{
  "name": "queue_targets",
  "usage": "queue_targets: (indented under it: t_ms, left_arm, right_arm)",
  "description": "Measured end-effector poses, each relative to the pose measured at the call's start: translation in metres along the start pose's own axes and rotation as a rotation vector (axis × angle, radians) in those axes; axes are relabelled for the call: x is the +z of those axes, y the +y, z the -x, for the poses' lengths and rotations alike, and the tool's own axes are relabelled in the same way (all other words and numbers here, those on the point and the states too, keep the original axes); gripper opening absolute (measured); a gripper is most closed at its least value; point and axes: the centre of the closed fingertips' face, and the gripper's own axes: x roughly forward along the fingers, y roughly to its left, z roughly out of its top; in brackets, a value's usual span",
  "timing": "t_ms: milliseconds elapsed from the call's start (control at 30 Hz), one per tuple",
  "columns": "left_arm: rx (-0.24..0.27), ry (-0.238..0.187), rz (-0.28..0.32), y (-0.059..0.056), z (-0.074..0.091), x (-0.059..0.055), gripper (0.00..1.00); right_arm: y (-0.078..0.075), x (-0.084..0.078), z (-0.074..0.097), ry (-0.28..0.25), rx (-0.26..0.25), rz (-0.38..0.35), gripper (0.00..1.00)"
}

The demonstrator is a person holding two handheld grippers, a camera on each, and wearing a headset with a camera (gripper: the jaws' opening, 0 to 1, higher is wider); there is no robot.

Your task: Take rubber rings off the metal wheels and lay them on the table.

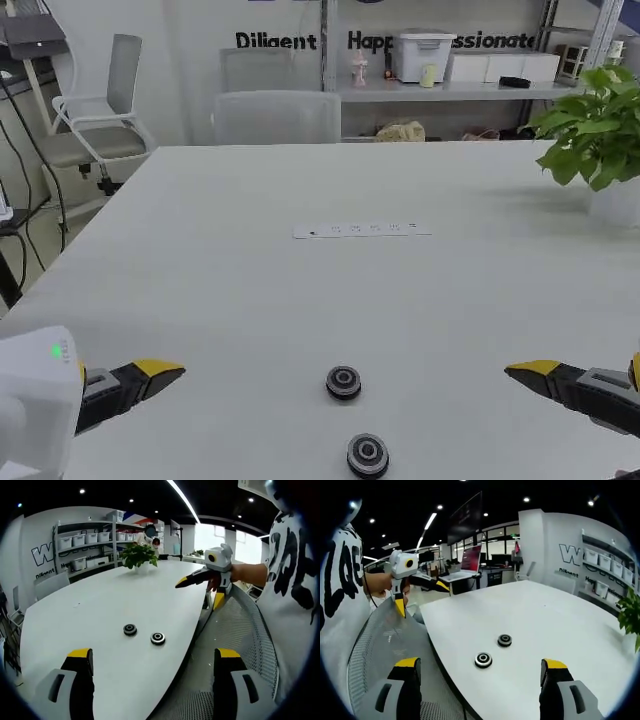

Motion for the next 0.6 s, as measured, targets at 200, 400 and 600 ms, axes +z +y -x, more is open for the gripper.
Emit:
queue_targets:
  t_ms: [200,400,600]
  left_arm:
    - [0.002,0.001,0.007,0.0010,0.0012,-0.0034,0.99]
    - [0.003,0.002,0.016,0.0030,0.0009,-0.0074,0.99]
    - [0.005,0.002,0.026,0.0056,-0.0003,-0.0098,0.99]
  right_arm:
    - [0.0019,-0.0023,-0.0019,0.008,0.004,0.005,0.99]
    - [0.0006,-0.0031,-0.0027,0.011,0.003,0.005,0.99]
    - [0.0007,-0.0056,-0.0051,0.024,0.008,0.010,0.99]
